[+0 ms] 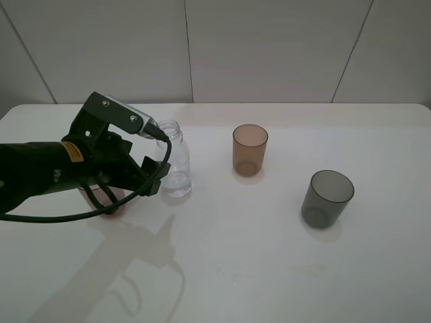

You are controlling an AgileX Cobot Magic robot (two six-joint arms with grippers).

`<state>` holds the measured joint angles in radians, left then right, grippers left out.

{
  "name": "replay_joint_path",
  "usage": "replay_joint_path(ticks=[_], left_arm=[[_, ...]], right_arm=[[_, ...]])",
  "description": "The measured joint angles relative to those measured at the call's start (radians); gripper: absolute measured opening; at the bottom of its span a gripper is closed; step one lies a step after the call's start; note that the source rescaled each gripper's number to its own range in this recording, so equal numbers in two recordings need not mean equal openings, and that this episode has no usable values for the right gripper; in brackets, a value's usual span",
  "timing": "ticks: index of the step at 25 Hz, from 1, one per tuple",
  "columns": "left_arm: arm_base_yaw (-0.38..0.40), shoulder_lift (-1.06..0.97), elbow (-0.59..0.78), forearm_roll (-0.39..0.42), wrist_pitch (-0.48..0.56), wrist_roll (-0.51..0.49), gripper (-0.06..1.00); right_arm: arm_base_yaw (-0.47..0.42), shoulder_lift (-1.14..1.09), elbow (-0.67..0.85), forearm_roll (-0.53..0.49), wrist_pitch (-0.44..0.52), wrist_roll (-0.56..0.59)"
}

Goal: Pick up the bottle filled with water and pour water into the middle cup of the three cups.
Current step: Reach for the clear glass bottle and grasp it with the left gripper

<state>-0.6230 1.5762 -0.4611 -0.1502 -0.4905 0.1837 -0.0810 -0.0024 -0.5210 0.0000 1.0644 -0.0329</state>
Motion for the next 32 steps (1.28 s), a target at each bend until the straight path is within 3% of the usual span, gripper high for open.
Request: replay_joint_path(ticks=[2,6,8,12,22,32], left_arm=[[0.0,0.023,0.003,0.074,-0.028,-0.045,0.99],[0.0,0.074,0.01,0.112,-0.115,-0.082,0.99],[0.0,0.089,0.013,0.113,-0.14,-0.087,0.99],[0.0,0.166,0.029,0.117,-0.309,-0.089,0.99],[0.0,0.265,0.031,0.117,-0.518,-0.09,0.99],[0.0,0.323,-0.003,0.106,-0.562,-0.09,0.99]], right_arm=[[0.0,0.0,0.0,0.0,0.0,0.0],[0.0,0.0,0.0,-0.006,0.0,0.0],[0.0,0.0,0.0,-0.006,0.0,0.0],[0.0,0.0,0.0,0.0,0.0,0.0],[0.0,0.0,0.0,0.0,0.0,0.0],[0.0,0.0,0.0,0.0,0.0,0.0]])
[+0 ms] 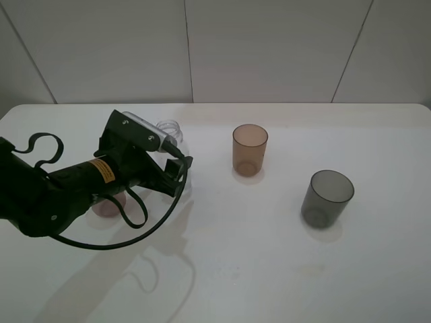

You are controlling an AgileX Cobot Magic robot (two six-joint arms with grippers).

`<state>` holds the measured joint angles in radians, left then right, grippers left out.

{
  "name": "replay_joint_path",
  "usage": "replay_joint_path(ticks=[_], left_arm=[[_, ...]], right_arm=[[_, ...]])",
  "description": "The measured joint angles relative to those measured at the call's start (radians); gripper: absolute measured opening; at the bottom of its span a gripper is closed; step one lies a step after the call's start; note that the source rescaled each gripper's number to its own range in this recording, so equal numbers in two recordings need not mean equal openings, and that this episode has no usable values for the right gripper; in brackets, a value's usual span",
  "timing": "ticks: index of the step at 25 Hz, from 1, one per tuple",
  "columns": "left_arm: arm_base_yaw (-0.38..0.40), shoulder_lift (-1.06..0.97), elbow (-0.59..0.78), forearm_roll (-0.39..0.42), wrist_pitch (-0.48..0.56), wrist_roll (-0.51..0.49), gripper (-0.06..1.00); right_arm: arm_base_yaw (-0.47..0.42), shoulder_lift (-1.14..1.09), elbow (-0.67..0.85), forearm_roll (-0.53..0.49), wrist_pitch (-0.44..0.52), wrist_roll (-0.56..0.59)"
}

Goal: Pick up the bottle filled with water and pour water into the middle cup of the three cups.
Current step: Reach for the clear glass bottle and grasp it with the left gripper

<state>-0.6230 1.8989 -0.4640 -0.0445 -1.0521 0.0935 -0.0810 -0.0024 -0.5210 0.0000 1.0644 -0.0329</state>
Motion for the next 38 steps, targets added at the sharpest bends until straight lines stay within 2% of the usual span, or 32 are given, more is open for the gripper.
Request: replay_joint_path(ticks=[9,14,38], left_arm=[[0.0,0.0,-0.016,-0.024,0.001,-0.003,0.99],[0.0,0.007,-0.021,-0.026,0.005,-0.043,0.99],[0.0,0.09,-0.098,-0.026,0.025,-0.048,0.99]], right_arm=[[0.0,0.0,0.0,0.0,0.0,0.0],[0.0,0.0,0.0,0.0,0.0,0.0],[0.0,0.0,0.0,0.0,0.0,0.0]])
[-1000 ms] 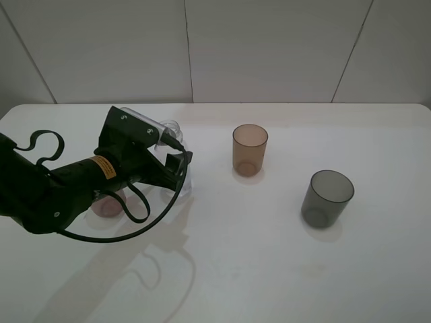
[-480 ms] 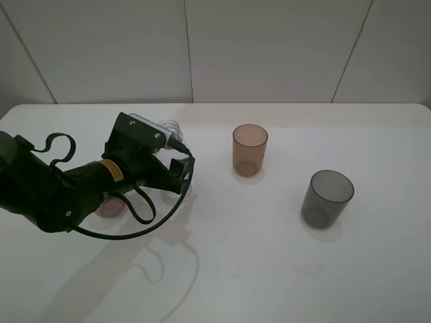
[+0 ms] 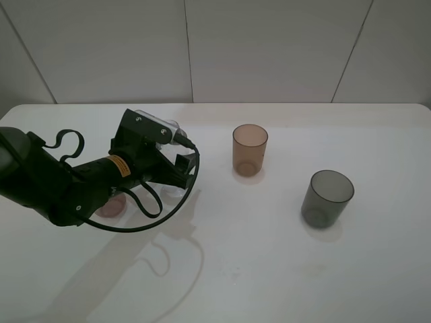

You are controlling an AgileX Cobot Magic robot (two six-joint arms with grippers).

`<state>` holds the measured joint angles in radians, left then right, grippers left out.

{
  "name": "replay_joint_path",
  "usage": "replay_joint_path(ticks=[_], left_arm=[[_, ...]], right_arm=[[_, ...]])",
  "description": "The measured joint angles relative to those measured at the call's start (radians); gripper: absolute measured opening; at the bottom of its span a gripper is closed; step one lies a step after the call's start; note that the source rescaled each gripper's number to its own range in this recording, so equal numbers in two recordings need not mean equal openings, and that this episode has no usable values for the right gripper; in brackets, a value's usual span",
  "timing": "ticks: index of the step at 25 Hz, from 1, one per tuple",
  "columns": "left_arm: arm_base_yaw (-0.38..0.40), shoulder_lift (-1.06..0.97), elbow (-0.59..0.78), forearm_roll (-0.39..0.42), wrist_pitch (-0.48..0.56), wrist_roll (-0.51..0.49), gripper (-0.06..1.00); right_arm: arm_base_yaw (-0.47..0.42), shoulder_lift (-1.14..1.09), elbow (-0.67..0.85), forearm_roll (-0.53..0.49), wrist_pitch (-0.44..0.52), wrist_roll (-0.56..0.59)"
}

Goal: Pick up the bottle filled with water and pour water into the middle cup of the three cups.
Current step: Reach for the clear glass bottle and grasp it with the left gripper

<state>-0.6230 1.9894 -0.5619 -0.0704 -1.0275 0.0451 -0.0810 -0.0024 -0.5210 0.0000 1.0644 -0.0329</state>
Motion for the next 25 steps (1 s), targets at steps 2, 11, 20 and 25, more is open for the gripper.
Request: replay_joint_path(ticks=[2,11,20,25], left_arm=[[0.0,0.0,-0.007,0.0,0.0,0.0,0.99],[0.0,0.0,-0.031,-0.001,0.022,-0.018,0.99],[0.0,0.0,-0.031,-0.009,0.024,-0.02,0.01],[0.0,0.0,-0.031,-0.009,0.024,-0.02,0.01]], right_arm=[[0.0,0.0,0.0,0.0,0.0,0.0],[0.0,0.0,0.0,0.0,0.0,0.0],[0.0,0.0,0.0,0.0,0.0,0.0],[0.0,0.0,0.0,0.0,0.0,0.0]])
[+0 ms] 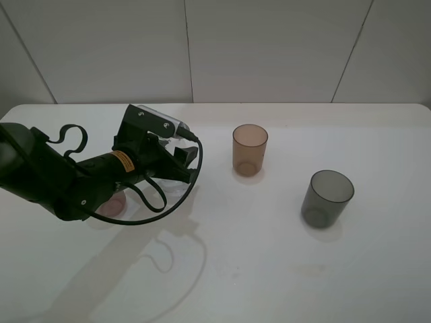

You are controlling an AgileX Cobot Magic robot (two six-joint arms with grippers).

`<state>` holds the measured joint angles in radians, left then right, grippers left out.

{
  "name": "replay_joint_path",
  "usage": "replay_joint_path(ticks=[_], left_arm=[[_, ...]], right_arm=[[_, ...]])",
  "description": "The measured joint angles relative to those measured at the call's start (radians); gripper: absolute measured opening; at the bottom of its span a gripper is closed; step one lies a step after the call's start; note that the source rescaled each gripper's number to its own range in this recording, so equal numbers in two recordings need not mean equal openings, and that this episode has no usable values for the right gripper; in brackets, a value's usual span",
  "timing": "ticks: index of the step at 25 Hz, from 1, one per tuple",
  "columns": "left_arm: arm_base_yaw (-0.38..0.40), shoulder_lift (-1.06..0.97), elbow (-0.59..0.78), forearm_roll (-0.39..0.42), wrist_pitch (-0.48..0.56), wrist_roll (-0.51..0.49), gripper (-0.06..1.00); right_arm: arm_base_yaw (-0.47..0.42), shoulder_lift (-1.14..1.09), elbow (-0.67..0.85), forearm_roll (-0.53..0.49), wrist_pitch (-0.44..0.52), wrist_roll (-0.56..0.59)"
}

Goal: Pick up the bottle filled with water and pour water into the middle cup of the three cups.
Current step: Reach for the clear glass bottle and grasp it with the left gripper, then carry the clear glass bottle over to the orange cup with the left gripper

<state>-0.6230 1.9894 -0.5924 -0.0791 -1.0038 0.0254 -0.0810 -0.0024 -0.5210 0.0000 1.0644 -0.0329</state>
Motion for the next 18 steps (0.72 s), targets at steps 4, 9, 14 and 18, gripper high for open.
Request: replay_joint_path(ticks=[4,9,14,18], left_arm=[[0.0,0.0,0.0,0.0,0.0,-0.001,0.01],[0.0,-0.024,0.0,0.001,0.025,-0.002,0.01],[0.0,-0.11,-0.005,0.026,0.11,0.074,0.01],[0.0,-0.128,-0.006,0.033,0.144,0.103,0.01]], right_arm=[[0.0,0.0,0.0,0.0,0.0,0.0],[0.0,0.0,0.0,-0.006,0.0,0.0],[0.0,0.0,0.0,0.0,0.0,0.0],[0.0,0.0,0.0,0.0,0.0,0.0]])
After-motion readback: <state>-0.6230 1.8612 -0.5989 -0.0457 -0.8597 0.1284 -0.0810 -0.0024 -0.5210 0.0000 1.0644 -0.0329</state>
